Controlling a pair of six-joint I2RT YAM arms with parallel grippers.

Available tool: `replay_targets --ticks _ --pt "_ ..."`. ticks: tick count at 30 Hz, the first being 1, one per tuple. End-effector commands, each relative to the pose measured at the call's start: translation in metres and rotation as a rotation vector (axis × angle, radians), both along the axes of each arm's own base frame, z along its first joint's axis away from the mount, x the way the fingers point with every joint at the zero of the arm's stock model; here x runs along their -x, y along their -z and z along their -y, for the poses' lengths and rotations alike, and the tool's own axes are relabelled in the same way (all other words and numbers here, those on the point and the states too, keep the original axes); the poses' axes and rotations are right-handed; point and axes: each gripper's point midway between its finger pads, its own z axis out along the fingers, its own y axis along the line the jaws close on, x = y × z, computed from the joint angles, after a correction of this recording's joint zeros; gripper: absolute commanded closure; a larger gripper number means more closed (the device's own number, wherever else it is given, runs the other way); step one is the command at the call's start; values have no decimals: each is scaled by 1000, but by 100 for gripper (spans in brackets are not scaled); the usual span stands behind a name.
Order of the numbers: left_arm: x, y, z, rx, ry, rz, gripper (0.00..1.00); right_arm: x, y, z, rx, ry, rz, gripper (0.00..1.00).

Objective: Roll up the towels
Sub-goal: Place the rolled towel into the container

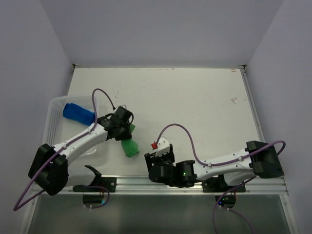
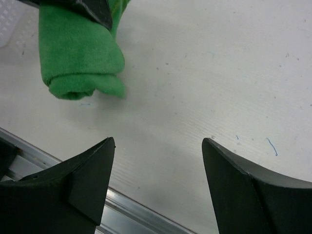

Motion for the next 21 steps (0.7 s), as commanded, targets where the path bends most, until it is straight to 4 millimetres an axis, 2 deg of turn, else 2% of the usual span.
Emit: replay_targets --ticks 1,3,5,6,8,9,10,11,12,13,14,15,16,19,20,21 --pt "-24 -49 -9 -39 -24 133 87 0 -10 5 -60 18 -11 24" --pt "-36 -72 -14 -50 -40 182 86 0 -8 8 -58 19 -11 24" --pt "-42 -87 -28 -103 -64 209 86 0 -8 10 -68 23 -18 24" --pt "-53 -107 -35 -106 -94 249 86 1 -8 11 -70 21 -22 24" --pt "-59 -125 -59 -180 -146 277 86 1 -8 13 -81 24 -29 24" --pt "-65 -142 -76 -204 -200 301 86 1 -6 15 -79 22 -31 24" --pt "-68 -149 -83 -203 -215 311 85 1 -8 16 -84 22 -36 24" --pt "-73 -156 -106 -224 -267 314 84 2 -8 17 -83 20 -39 23" --pt "-76 -165 -119 -229 -302 327 84 2 -7 19 -74 19 -42 23" --pt "-77 -168 -130 -232 -313 322 84 2 -9 20 -79 16 -46 23" --pt "-77 -170 -159 -243 -397 316 84 2 -9 21 -79 15 -47 23" --pt "-78 -168 -173 -246 -434 313 84 2 -10 23 -80 14 -50 23" --pt "-75 -166 -200 -238 -505 300 84 3 -11 25 -80 8 -54 23" --pt "-72 -148 -235 -226 -605 260 84 3 -11 29 -74 2 -57 23" --pt "-66 -144 -254 -244 -674 244 84 4 -13 30 -80 -4 -62 23" --pt "-63 -138 -264 -271 -714 234 84 3 -12 31 -73 -4 -63 23"
